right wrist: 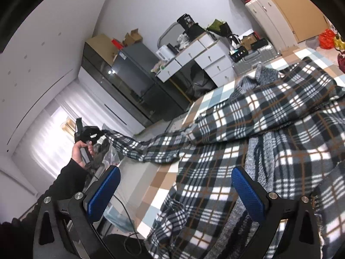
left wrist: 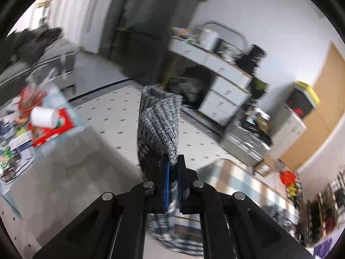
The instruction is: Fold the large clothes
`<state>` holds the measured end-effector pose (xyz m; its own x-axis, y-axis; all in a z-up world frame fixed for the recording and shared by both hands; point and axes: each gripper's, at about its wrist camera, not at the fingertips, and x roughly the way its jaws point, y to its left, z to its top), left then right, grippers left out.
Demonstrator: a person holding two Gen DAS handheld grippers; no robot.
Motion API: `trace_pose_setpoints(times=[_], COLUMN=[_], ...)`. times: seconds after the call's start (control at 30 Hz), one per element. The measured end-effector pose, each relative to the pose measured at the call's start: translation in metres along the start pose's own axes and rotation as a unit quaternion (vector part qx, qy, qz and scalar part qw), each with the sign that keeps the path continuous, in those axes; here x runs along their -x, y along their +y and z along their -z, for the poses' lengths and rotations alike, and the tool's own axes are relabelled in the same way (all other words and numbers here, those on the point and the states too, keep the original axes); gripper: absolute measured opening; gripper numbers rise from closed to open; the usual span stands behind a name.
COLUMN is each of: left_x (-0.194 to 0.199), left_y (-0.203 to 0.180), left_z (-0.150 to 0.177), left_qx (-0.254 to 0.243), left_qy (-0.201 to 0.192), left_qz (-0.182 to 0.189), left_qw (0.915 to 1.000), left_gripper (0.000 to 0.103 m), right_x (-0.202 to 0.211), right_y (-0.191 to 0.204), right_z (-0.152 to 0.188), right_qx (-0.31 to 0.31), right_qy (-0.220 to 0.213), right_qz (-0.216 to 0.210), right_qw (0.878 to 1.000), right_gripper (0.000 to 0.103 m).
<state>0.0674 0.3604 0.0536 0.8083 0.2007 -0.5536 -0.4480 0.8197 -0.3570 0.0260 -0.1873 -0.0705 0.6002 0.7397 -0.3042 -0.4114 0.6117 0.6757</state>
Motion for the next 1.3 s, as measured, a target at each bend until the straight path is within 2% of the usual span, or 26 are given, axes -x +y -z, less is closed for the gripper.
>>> trace_pose_setpoints(times=[0.1,0.23,0.33,0.43,0.57,0.67,0.77,0.83,0.93,1.0,1.13,1.2,1.3], left_x=[0.005,-0.001,-0.012,-0.023,-0.044,-0.063,-0.074,-0.083,-0.106,-0.113,-0.133,-0.145,-0.128], left_y=[-0.049,-0.117,-0.173,-0.222,-0.288,-0.325,-0.364,-0.388,-0.413,-0.424,-0.417,-0.406,-0.407], left_z=[0.010,0.030,0.053,0.078,0.129,0.169,0.218,0.245,0.293,0.319,0.346,0.355,0.356], left_qx=[-0.032,-0.083,-0.106,-0.131,-0.178,-0.196,-0.228,-0.238,-0.256,-0.276,-0.270,-0.261,-0.255], left_qy=[0.003,0.019,0.041,0.059,0.091,0.130,0.162,0.180,0.223,0.232,0.273,0.314,0.351], left_qz=[0.053,0.086,0.116,0.141,0.165,0.182,0.196,0.203,0.208,0.206,0.198,0.200,0.210], left_qw=[0.9981,0.9926,0.9867,0.9796,0.9657,0.9549,0.9400,0.9326,0.9172,0.9100,0.9017,0.8906,0.8762], left_gripper=[0.001,0.002,0.002,0.002,0.002,0.002,0.002,0.002,0.002,0.002,0.002,0.002,0.005], right_x=[0.009,0.033,0.050,0.075,0.126,0.155,0.175,0.185,0.200,0.204,0.202,0.199,0.190], right_y=[-0.002,0.001,0.001,-0.005,-0.028,-0.048,-0.066,-0.077,-0.088,-0.094,-0.105,-0.103,-0.098], right_z=[-0.004,-0.011,-0.014,-0.018,-0.028,-0.032,-0.033,-0.034,-0.030,-0.030,-0.029,-0.029,-0.031], right_qx=[-0.003,0.028,0.046,0.039,-0.015,-0.047,-0.085,-0.103,-0.117,-0.123,-0.145,-0.135,-0.115], right_qy=[-0.013,-0.053,-0.076,-0.123,-0.206,-0.248,-0.273,-0.276,-0.293,-0.293,-0.281,-0.273,-0.260], right_qz=[0.001,0.056,0.073,0.118,0.135,0.152,0.163,0.151,0.160,0.156,0.141,0.139,0.148], right_qw=[1.000,0.997,0.993,0.985,0.969,0.955,0.944,0.944,0.935,0.935,0.938,0.942,0.947], right_gripper=[0.103,0.103,0.103,0.103,0.103,0.103,0.103,0.103,0.103,0.103,0.103,0.103,0.103])
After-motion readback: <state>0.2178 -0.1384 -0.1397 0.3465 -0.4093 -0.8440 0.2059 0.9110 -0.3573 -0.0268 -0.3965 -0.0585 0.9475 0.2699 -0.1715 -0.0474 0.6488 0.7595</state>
